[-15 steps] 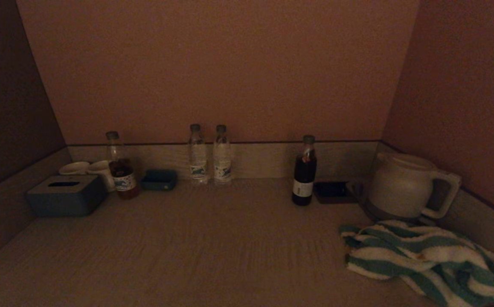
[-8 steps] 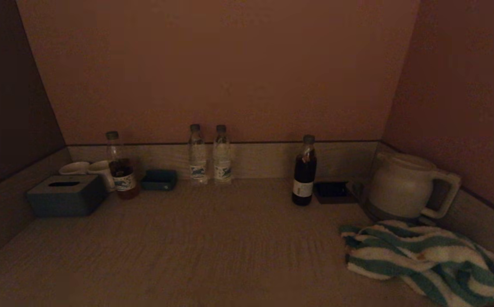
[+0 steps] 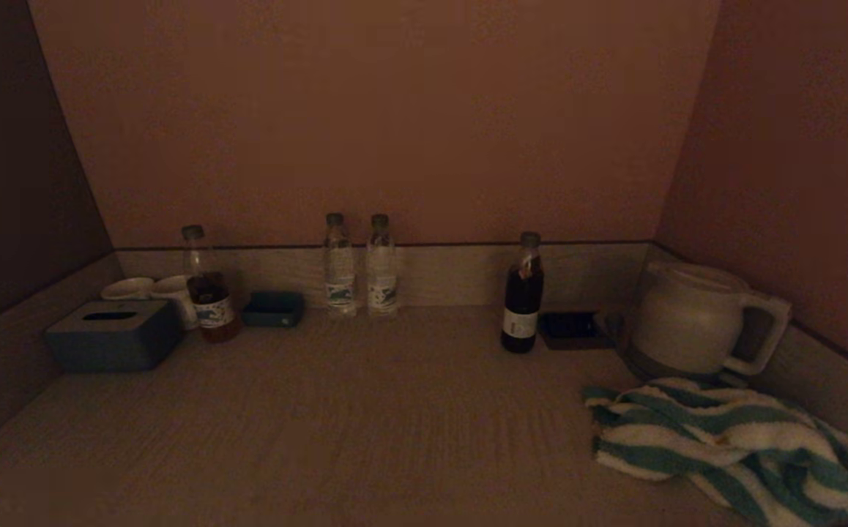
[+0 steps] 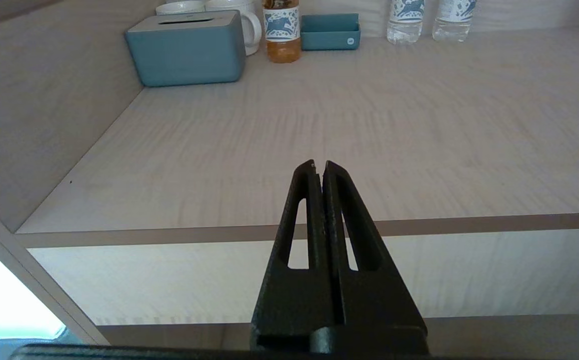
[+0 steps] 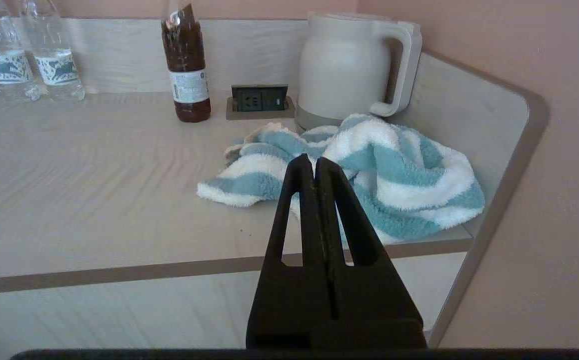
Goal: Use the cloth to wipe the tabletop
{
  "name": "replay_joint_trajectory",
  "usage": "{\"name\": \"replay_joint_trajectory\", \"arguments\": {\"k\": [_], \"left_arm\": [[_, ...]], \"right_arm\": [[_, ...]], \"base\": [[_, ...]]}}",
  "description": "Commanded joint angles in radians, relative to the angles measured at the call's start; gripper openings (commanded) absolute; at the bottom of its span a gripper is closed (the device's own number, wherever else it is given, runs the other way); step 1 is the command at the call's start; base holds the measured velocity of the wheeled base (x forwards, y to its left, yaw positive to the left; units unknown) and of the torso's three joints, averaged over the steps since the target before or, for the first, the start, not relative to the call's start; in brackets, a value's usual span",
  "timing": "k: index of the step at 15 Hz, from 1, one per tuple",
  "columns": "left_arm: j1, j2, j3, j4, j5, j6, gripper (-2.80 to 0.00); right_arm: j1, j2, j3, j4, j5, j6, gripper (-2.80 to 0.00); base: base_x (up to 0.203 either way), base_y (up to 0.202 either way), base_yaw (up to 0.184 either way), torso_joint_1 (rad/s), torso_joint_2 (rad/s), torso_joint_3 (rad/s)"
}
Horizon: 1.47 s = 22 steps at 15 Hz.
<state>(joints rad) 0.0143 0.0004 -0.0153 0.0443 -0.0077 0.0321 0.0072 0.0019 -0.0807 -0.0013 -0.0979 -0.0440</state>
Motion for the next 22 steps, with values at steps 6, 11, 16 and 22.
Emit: {"name": "replay_joint_trajectory", "arguments": {"k": [6,11,16,22], "left_arm": [[0.001,0.001,0.0,0.0,0.0,0.0,-2.8],[0.0,0.001,0.0,0.0,0.0,0.0,-2.8],[0.0,0.001,0.0,0.0,0.0,0.0,-2.8],[0.001,0.001,0.0,0.0,0.0,0.0,-2.8]], "right_arm": [[0.0,0.001,0.025,-0.001,-0.002,0.006,-2.8],[0.0,0.001,0.036,-0.002,-0.002,0.007,-2.8],[0.0,0.001,0.036,-0.002,-0.002,0.007,-2.8],[0.0,0.001,0.038,-0.002,0.001,0.003,-2.8]], "base": [[0.0,0.0,0.0,0.0,0.0,0.0],[0.0,0.0,0.0,0.0,0.0,0.0],[0.0,0.0,0.0,0.0,0.0,0.0],[0.0,0.0,0.0,0.0,0.0,0.0]]}}
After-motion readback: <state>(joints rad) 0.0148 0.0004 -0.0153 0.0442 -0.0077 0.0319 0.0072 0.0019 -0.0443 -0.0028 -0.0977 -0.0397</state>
